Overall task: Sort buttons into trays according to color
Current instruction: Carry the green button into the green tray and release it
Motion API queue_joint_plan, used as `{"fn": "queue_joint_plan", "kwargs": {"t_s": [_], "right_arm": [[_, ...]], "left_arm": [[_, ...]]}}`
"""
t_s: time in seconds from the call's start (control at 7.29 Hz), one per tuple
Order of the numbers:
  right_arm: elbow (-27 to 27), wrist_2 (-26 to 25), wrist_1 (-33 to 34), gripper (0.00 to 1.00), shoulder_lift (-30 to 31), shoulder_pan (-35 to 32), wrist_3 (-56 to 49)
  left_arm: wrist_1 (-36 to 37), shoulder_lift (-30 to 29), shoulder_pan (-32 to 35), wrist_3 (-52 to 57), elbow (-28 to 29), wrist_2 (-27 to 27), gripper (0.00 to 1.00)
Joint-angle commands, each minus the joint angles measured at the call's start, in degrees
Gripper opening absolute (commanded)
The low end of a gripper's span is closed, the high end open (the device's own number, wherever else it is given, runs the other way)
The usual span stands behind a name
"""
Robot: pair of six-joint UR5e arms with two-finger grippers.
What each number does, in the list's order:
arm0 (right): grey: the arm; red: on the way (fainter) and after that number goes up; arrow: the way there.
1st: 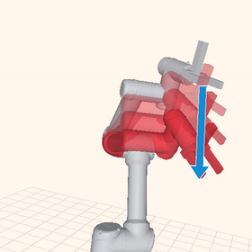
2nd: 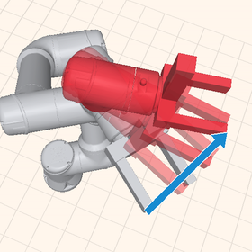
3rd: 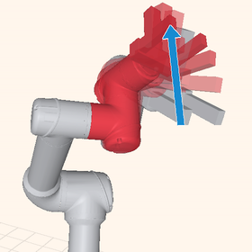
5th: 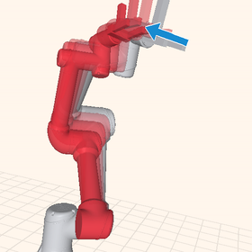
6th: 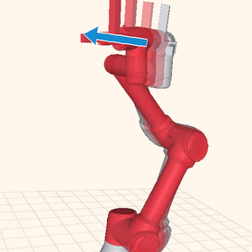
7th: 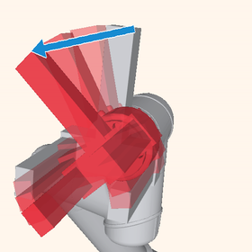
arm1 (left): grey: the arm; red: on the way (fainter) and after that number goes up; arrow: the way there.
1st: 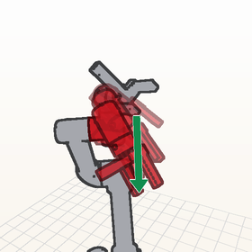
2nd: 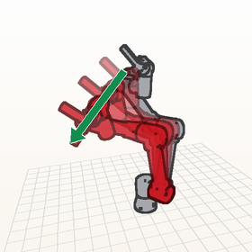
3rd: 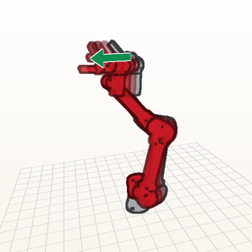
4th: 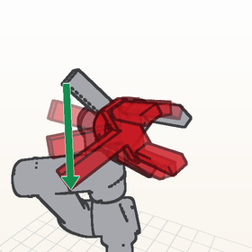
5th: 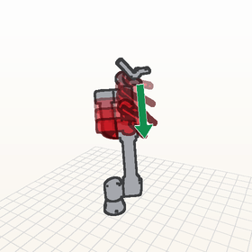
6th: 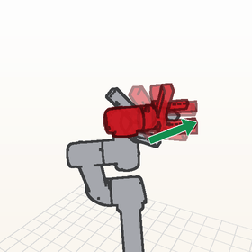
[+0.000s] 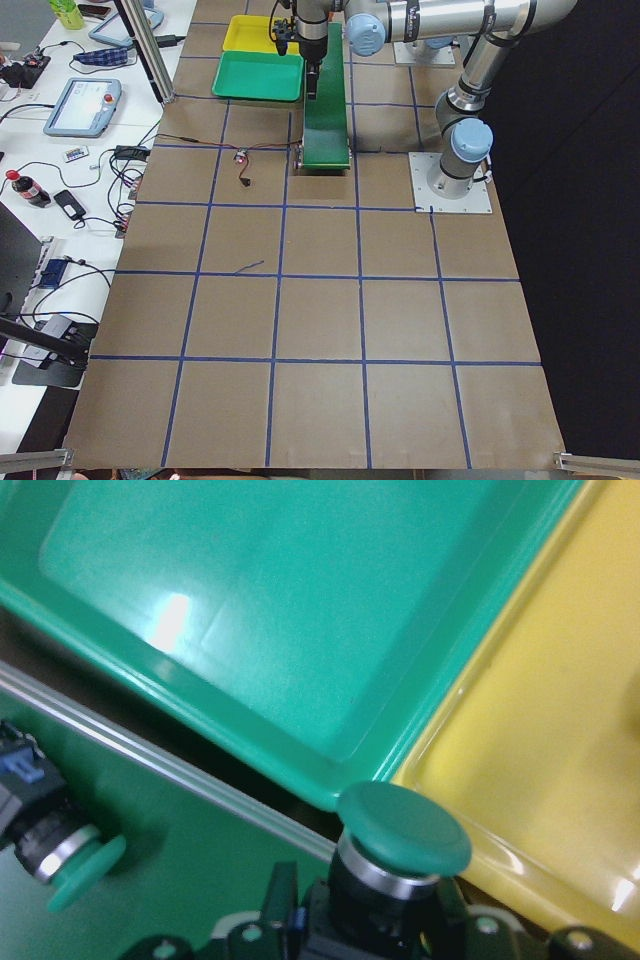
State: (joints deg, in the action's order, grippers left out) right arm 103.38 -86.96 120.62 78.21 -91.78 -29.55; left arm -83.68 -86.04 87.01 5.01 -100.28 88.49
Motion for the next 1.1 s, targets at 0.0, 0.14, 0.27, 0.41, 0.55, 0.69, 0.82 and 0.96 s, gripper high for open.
{"fn": "queue_joint_plan", "kwargs": {"t_s": [0.0,0.14,0.27,0.41,0.55,0.69,0.82,0.96], "right_arm": [[-8.0,3.97,0.58,0.26,-4.88,-1.56,-0.42],[-8.11,3.56,0.58,0.62,-5.08,-1.47,-0.94],[-8.11,3.21,0.58,0.88,-5.26,-1.38,-0.69],[-8.11,3.12,0.5,0.91,-5.17,-1.38,-0.68],[-8.11,3.03,0.32,0.92,-5.17,-1.29,-0.68],[-8.02,3.03,-0.03,0.94,-5.09,-1.21,-0.94],[-7.24,2.94,-0.64,0.95,-4.74,-0.68,-1.29],[-6.27,2.77,-2.91,0.95,-3.86,-0.5,-1.99]], "left_arm": [[0.0,0.0,0.0,0.0,0.0,-0.07,1.0],[0.0,0.0,0.0,0.0,0.0,-0.07,1.0],[0.0,0.0,0.0,0.0,0.0,-0.07,1.0],[-0.08,0.0,0.0,0.0,0.0,-0.07,1.0],[0.0,0.0,-0.09,0.0,0.0,-0.07,1.0],[0.0,0.0,0.0,0.0,0.0,-0.07,1.0],[0.0,0.0,-0.09,0.0,0.0,-0.07,1.0],[0.0,0.0,-0.09,0.0,0.0,-0.07,1.0]]}}
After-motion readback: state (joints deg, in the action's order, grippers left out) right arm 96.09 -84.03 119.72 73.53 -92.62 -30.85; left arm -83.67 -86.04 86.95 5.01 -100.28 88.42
